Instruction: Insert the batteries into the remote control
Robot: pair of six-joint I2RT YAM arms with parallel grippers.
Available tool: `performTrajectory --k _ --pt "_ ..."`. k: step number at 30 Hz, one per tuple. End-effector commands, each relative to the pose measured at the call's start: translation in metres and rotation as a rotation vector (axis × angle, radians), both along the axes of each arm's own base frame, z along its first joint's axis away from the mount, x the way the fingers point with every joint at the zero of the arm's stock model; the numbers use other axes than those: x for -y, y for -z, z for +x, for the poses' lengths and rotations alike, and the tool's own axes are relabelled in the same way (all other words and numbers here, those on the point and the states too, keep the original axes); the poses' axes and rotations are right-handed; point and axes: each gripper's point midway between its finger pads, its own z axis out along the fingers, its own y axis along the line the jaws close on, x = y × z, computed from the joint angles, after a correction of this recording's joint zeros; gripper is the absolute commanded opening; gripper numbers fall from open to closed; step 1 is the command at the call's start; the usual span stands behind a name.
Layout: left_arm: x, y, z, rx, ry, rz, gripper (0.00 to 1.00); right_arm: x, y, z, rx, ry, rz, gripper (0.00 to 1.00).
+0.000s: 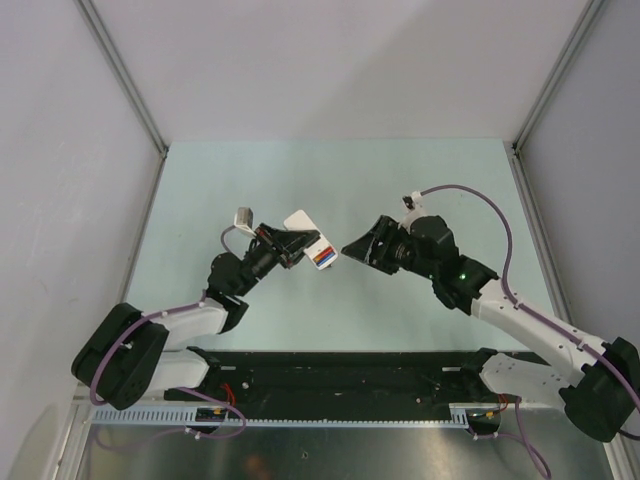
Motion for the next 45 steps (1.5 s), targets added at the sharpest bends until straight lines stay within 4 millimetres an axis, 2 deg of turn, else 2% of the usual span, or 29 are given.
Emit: performTrajectory --k 1,4,8,11,17,30,45 --pt "-0.004 -0.044 -0.006 0.123 0.0 -0.084 0.0 -0.01 -0.032 -0.004 0.025 -0.056 0.097 0.62" --pt "-0.004 -0.047 -0.006 0.13 0.006 -0.087 0.0 -0.02 -0.051 -0.005 0.065 -0.091 0.196 0.63" --pt "-0.004 -0.048 -0.008 0.138 0.007 -0.088 0.0 -0.025 -0.067 -0.008 0.099 -0.118 0.274 0.66" --pt "-0.004 -0.047 -0.008 0.131 0.007 -0.089 0.0 -0.028 -0.073 -0.008 0.112 -0.132 0.306 0.66" --pt "-0.004 -0.055 -0.008 0.144 0.011 -0.102 0.0 -0.039 -0.048 -0.007 0.049 -0.16 0.264 0.61" --pt "-0.005 -0.059 -0.012 0.155 0.015 -0.111 0.0 -0.046 -0.043 -0.005 0.048 -0.176 0.267 0.53" --pt "-0.006 -0.065 -0.011 0.158 0.01 -0.128 0.0 -0.054 -0.03 -0.007 0.014 -0.195 0.249 0.32"
